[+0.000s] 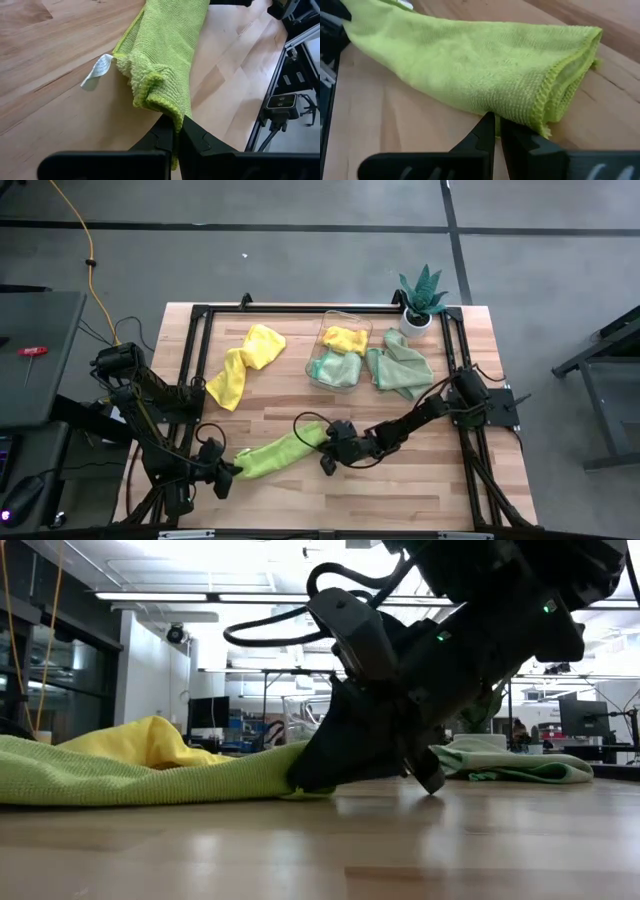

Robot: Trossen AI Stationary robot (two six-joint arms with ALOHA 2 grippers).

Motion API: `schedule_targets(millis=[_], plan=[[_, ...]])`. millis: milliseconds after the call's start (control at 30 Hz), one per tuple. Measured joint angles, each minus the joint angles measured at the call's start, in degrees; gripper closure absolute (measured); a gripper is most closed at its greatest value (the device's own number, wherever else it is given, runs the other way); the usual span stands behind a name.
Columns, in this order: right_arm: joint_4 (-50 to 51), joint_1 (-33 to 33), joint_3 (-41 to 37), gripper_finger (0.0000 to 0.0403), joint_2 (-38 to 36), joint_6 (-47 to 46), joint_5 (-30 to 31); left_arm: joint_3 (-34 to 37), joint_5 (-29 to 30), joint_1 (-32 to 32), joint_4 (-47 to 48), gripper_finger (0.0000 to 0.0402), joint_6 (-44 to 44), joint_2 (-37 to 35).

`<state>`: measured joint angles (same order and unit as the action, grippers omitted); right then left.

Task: Fold microfiber towels
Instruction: Fold the green towel

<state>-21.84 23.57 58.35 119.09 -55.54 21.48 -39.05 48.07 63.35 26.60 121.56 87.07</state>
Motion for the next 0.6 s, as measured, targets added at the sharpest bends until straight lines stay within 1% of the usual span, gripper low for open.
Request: schedule_targets(millis=[200, 300, 400, 467, 600], plan=[[4.34, 0.15, 0.07, 0.0382, 0.01, 1.46, -2.29, -0.02, 0.19, 0.16, -1.51, 0.0402, 1.23, -0.28], [6.46, 0.13, 0.09, 0.0383, -0.24, 1.36, -2.47, -0.02, 1.25, 1.07, -1.39, 0.0402, 2.47, -1.95], [10.50, 0.16, 0.40, 0.0393, -1.00, 2.62, -2.35, -0.02, 2.76, 1.83, -0.77, 0.0402, 1.84, -4.31], [16.56, -0.02, 2.14, 0.0400, -1.68, 5.48, -1.56, -0.02, 3.60, 2.13, 0.03, 0.0402, 1.00, -5.95], [31.60, -0.57, 8.09, 0.0399, -1.58, 10.26, 3.10, -0.04, 3.88, 2.12, 2.16, 0.0402, -0.84, -8.43]])
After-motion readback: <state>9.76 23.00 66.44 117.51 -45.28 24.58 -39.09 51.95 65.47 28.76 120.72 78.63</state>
